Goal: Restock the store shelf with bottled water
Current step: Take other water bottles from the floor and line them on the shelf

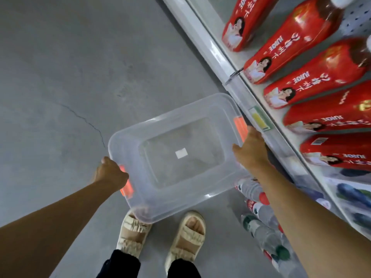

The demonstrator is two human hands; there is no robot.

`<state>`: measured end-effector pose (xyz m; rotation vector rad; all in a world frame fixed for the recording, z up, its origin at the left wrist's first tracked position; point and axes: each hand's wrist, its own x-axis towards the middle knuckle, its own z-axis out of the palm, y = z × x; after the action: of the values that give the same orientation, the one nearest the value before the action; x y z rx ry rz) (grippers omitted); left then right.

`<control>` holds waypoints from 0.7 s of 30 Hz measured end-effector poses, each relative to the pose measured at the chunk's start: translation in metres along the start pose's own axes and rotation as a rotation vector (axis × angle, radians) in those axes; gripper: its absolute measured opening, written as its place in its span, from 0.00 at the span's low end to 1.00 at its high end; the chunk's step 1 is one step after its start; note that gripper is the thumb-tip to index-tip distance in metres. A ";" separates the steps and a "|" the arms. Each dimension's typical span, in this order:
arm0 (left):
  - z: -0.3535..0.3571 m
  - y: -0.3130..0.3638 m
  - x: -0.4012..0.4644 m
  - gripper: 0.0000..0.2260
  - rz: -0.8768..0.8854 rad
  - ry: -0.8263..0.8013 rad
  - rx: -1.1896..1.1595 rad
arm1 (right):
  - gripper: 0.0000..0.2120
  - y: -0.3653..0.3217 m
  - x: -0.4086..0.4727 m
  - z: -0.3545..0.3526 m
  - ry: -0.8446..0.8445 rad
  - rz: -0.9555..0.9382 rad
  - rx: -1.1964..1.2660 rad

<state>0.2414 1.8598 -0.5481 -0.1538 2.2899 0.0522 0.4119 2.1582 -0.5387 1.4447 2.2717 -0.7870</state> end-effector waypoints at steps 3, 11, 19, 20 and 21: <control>0.014 -0.011 0.020 0.23 -0.058 -0.030 -0.043 | 0.35 -0.001 0.012 0.010 0.032 0.034 0.042; -0.015 -0.037 0.037 0.22 -0.110 0.013 -0.125 | 0.33 -0.054 0.009 0.004 0.006 -0.060 0.032; -0.090 -0.081 0.094 0.25 -0.154 0.175 -0.239 | 0.29 -0.168 0.029 0.032 -0.024 -0.178 0.092; -0.094 -0.084 0.099 0.25 -0.162 0.180 -0.257 | 0.29 -0.179 0.033 0.036 -0.021 -0.197 0.083; -0.097 -0.087 0.104 0.24 -0.167 0.187 -0.278 | 0.29 -0.189 0.037 0.041 -0.020 -0.215 0.072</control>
<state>0.1120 1.7549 -0.5606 -0.5123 2.4378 0.2812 0.2245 2.0969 -0.5394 1.2284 2.4343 -0.9507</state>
